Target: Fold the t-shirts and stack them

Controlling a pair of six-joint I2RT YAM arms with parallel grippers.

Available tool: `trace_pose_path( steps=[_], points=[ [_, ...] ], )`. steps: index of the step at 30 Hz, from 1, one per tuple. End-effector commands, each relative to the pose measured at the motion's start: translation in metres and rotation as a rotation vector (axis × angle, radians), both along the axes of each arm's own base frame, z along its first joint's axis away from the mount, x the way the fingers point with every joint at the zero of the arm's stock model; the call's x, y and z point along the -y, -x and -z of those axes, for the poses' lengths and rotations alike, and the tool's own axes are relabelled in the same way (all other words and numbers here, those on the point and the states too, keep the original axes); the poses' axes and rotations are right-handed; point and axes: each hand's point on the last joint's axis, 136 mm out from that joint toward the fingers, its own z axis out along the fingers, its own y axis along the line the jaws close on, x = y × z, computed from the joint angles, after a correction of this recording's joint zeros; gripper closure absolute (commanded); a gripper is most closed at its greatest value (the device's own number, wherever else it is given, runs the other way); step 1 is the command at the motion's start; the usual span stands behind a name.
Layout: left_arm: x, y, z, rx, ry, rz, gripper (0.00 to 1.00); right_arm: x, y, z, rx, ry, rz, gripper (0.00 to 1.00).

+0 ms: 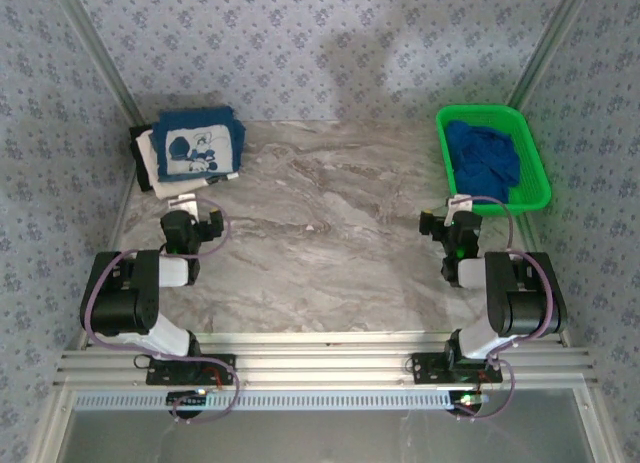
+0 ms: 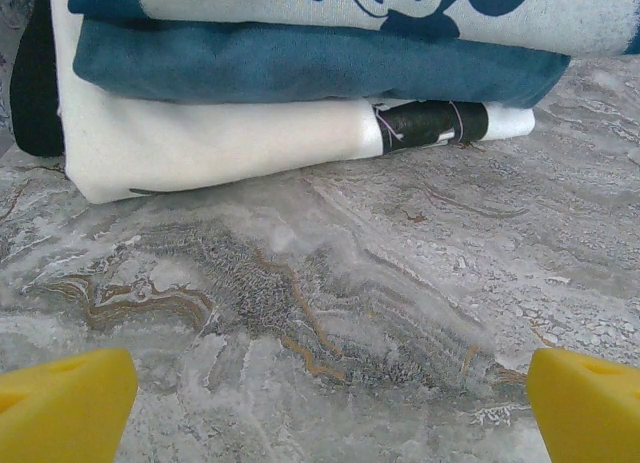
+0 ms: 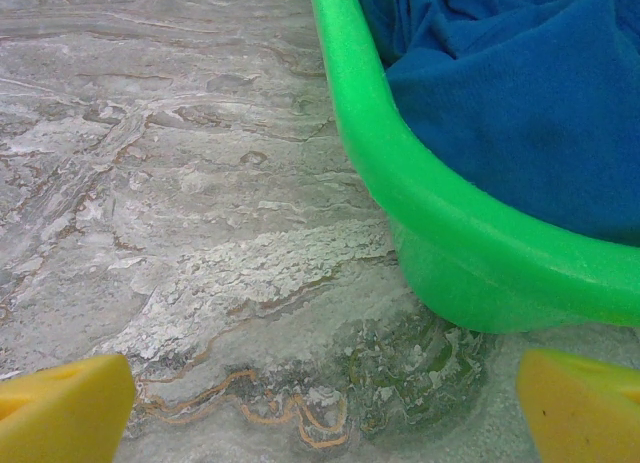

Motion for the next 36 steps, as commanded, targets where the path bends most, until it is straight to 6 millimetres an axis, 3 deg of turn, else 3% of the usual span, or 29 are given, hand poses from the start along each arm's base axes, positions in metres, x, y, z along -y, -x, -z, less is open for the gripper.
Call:
trace_pose_path(
  steps=[1,13,15,16,19,21,23,26,30,32,34,36],
  points=[
    [0.0,-0.005,-0.013,0.046,-0.002,0.0,0.0,0.001,-0.006,-0.011,0.042,0.015,0.004,0.0],
    [0.0,-0.005,-0.013,0.044,-0.001,-0.002,0.0,0.002,-0.006,-0.011,0.04,0.011,0.004,0.0],
    [0.009,-0.006,-0.025,0.034,-0.02,0.043,0.0,-0.005,-0.011,-0.025,0.046,0.031,-0.025,0.0],
    [0.013,-0.007,-0.045,-0.005,-0.047,0.038,0.0,-0.013,-0.009,-0.038,-0.023,0.029,-0.042,0.0],
    [0.025,0.001,-0.111,-0.042,0.026,0.02,0.0,-0.042,0.006,-0.079,-0.18,-0.186,-0.085,0.0],
    [0.034,0.016,-0.151,-0.045,0.099,-0.005,0.0,-0.071,0.022,-0.112,-0.192,-0.376,-0.146,0.0],
    [0.046,0.033,-0.193,-0.014,0.198,-0.005,0.0,-0.11,0.038,-0.142,-0.199,-0.438,-0.277,0.0],
    [0.067,0.052,-0.227,-0.029,0.354,0.034,0.0,-0.121,0.045,-0.174,-0.271,-0.469,-0.276,0.0],
    [0.089,0.064,-0.247,-0.088,0.394,0.072,0.0,-0.104,0.029,-0.207,-0.33,-0.516,-0.251,0.0],
    [0.104,0.065,-0.248,-0.141,0.414,0.119,0.01,-0.084,0.016,-0.218,-0.337,-0.508,-0.199,0.0],
    [0.12,0.064,-0.245,-0.216,0.408,0.161,0.0,-0.066,0.0,-0.224,-0.367,-0.515,-0.15,0.0],
    [0.139,0.062,-0.24,-0.287,0.377,0.21,0.0,-0.041,-0.016,-0.215,-0.424,-0.534,-0.059,0.0]
  ],
)
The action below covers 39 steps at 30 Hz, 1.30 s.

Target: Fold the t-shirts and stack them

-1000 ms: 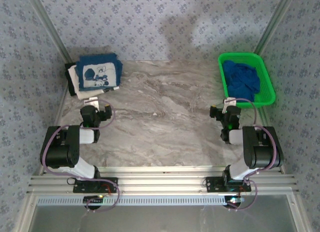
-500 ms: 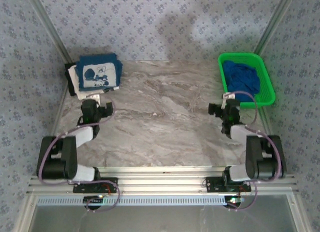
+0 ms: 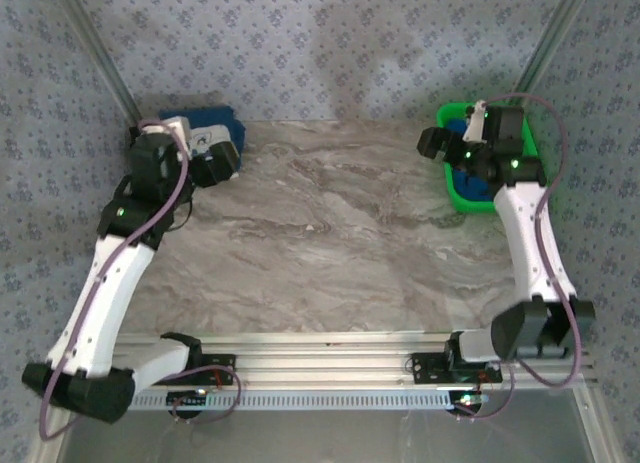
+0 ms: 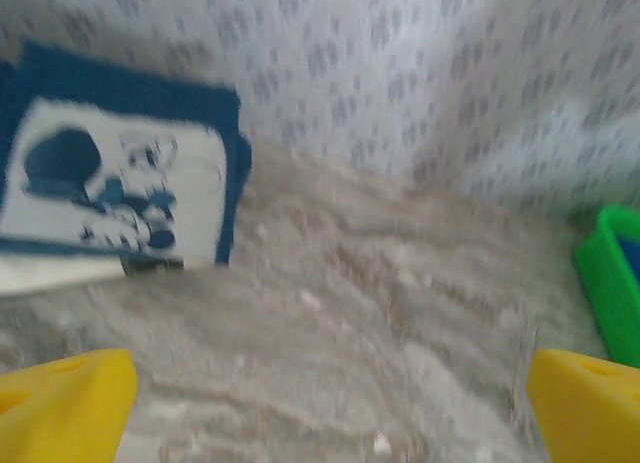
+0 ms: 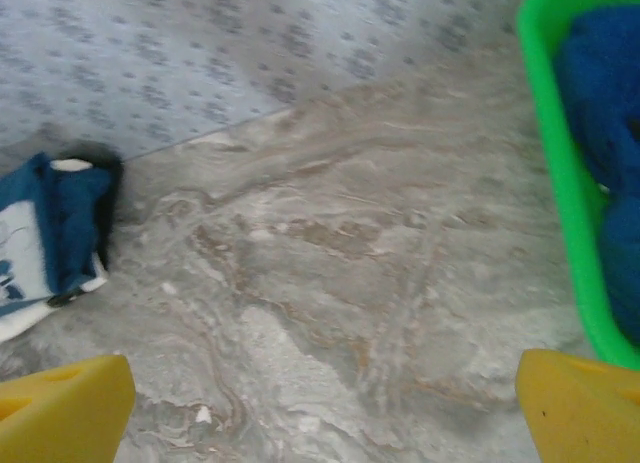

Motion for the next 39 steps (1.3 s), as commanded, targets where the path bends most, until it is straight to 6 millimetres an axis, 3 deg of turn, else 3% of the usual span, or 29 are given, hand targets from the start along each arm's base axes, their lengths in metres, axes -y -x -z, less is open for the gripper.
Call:
trace_pose_path(
  steps=[1,7,12,18,25,28,34,35,37,39],
  points=[
    [0.031,0.011,0.037,-0.231,-0.036,0.108,0.0,0.031,0.0,0.026,-0.222,-0.062,0.086,0.01],
    [0.088,0.002,0.058,-0.315,-0.028,0.273,0.0,0.106,-0.046,0.08,-0.346,-0.127,0.265,0.07],
    [0.107,0.003,0.075,-0.341,-0.021,0.321,0.0,0.149,-0.067,0.132,-0.443,-0.111,0.36,0.12],
    [0.108,0.014,0.084,-0.349,-0.007,0.341,0.0,0.171,-0.082,0.183,-0.508,-0.089,0.434,0.17],
    [0.098,0.022,0.078,-0.311,0.002,0.309,0.0,0.183,-0.095,0.222,-0.54,-0.098,0.504,0.35],
    [0.088,0.025,0.074,-0.296,-0.014,0.279,0.0,0.185,-0.104,0.226,-0.521,-0.096,0.518,0.49],
    [0.066,0.027,0.069,-0.274,-0.019,0.212,0.0,0.175,-0.121,0.217,-0.466,-0.127,0.5,0.95],
    [0.062,0.027,0.069,-0.273,-0.013,0.2,0.0,0.172,-0.124,0.209,-0.441,-0.144,0.493,1.0],
    [0.055,0.027,0.068,-0.266,-0.005,0.185,0.0,0.17,-0.133,0.185,-0.368,-0.169,0.488,1.0],
    [0.048,0.028,0.067,-0.255,-0.003,0.17,0.0,0.165,-0.143,0.143,-0.248,-0.196,0.467,1.0]
  ],
)
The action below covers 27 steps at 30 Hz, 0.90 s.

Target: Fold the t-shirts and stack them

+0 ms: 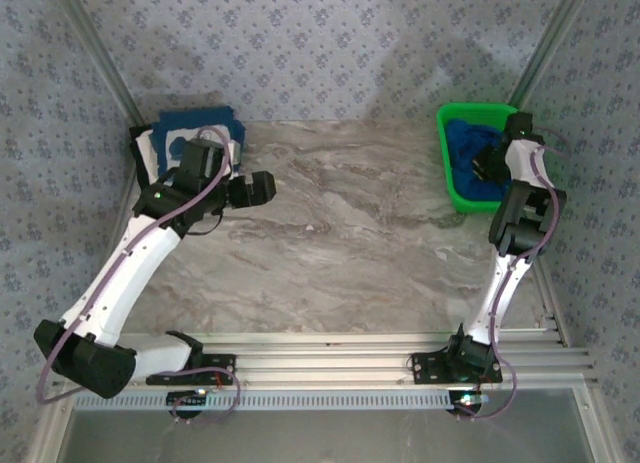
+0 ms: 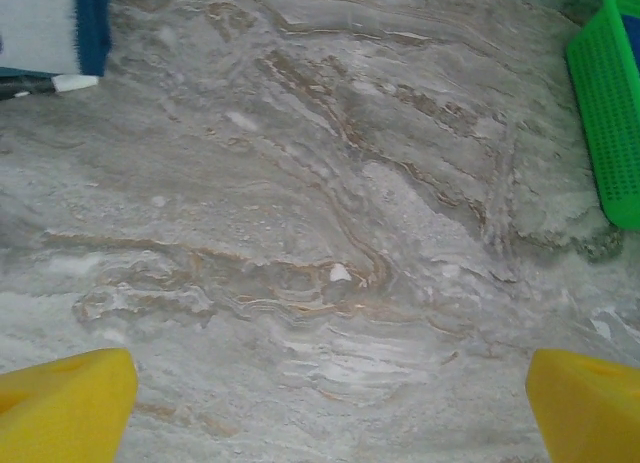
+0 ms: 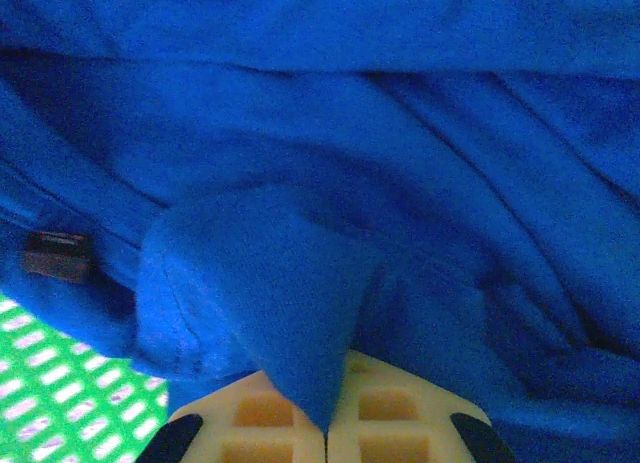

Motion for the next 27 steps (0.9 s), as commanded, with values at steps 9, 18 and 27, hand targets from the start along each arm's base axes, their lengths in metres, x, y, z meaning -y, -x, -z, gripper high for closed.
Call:
trace_pose_path(
  steps=[9,18,27],
  points=[
    [-0.033,-0.021,-0.034,0.12,0.041,-0.096,0.0,-0.09,-0.024,-0.363,0.925,-0.153,-0.207,1.0],
    [-0.067,-0.071,-0.139,0.352,0.109,-0.177,0.0,-0.227,0.096,-0.6,1.471,-0.523,-0.596,1.0],
    [-0.08,-0.066,-0.19,0.465,0.116,-0.18,0.0,-0.278,0.142,-0.596,1.36,-0.61,-0.777,1.0]
  ],
)
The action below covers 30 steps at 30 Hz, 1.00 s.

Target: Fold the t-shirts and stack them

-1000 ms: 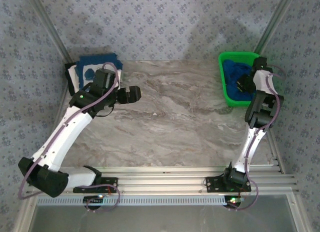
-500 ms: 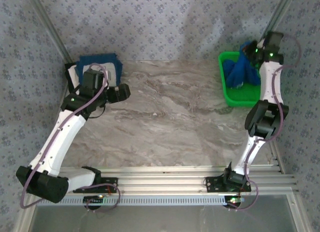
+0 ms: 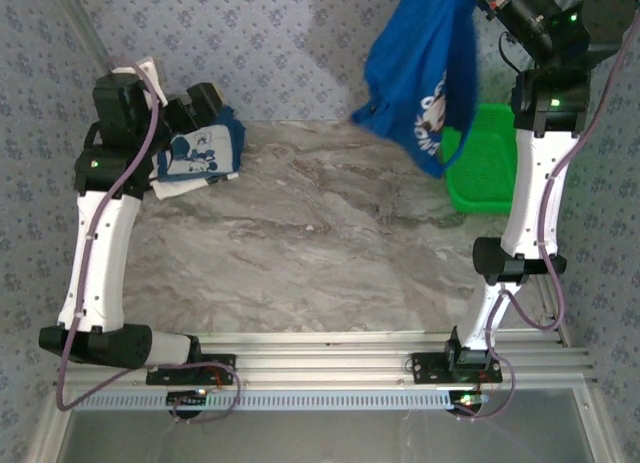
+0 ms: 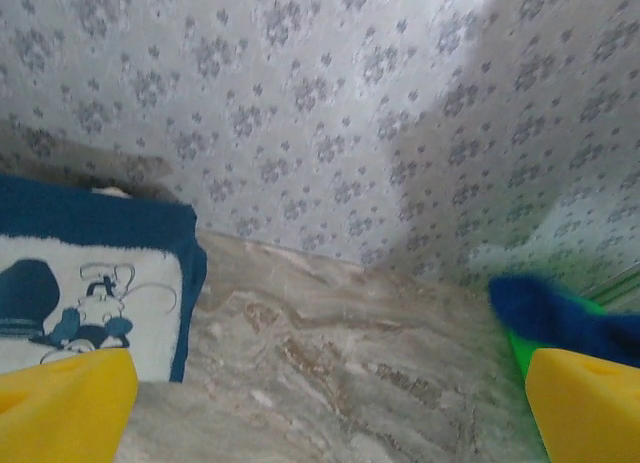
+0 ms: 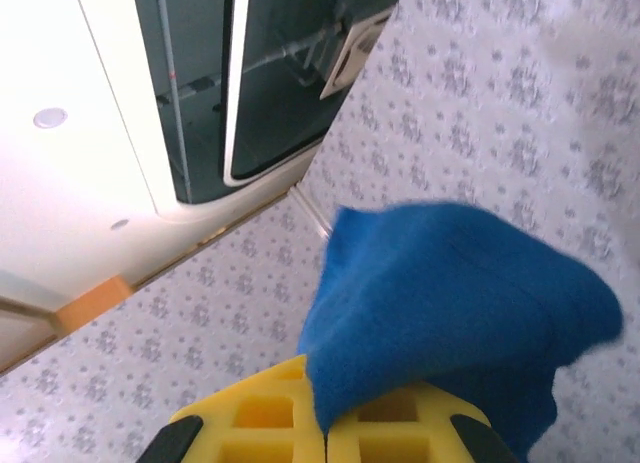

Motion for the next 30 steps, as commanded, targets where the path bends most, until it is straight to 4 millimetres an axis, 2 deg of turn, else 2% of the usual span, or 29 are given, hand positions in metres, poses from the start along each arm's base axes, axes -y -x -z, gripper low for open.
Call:
trace_pose_path(
  steps=[1,6,9,11,15,17,21,23,25,26,27,28,29,30],
  points=[
    [0.002,0.005,-0.008,0.023,-0.01,0.03,0.0,-0.031,-0.007,0.035,-0.125,0.073,-0.129,1.0],
    [0.008,0.008,0.011,-0.014,0.014,0.06,0.0,-0.081,-0.031,0.1,-0.269,0.166,-0.23,1.0],
    [0.015,0.014,0.024,-0.033,0.027,0.1,0.0,-0.104,-0.043,0.148,-0.376,0.239,-0.251,1.0],
    [0.014,0.018,0.031,-0.041,0.025,0.102,0.01,-0.119,-0.045,0.162,-0.404,0.239,-0.285,1.0],
    [0.017,0.026,0.031,-0.035,0.017,0.126,0.0,-0.147,-0.038,0.152,-0.367,0.229,-0.351,1.0],
    [0.019,0.029,0.026,-0.022,0.017,0.143,0.0,-0.153,-0.032,0.141,-0.342,0.227,-0.367,1.0],
    [0.027,0.034,0.02,-0.008,0.032,0.193,0.0,-0.154,-0.022,0.133,-0.308,0.25,-0.315,1.0],
    [0.037,0.038,0.023,-0.011,0.05,0.241,0.0,-0.15,-0.021,0.147,-0.341,0.302,-0.231,1.0],
    [0.046,0.042,0.032,-0.029,0.054,0.273,0.0,-0.148,-0.02,0.182,-0.407,0.386,-0.139,1.0],
    [0.05,0.044,0.039,-0.044,0.055,0.28,0.0,-0.148,-0.02,0.207,-0.456,0.399,-0.076,1.0],
    [0.053,0.045,0.051,-0.07,0.064,0.282,0.0,-0.151,-0.019,0.232,-0.486,0.371,-0.038,1.0],
    [0.056,0.047,0.06,-0.089,0.078,0.288,0.0,-0.156,-0.014,0.245,-0.478,0.307,-0.023,1.0],
    [0.059,0.049,0.074,-0.119,0.092,0.289,0.0,-0.163,-0.013,0.295,-0.54,0.255,0.002,1.0],
    [0.061,0.053,0.086,-0.148,0.106,0.287,0.0,-0.168,-0.007,0.323,-0.557,0.195,0.037,1.0]
  ],
)
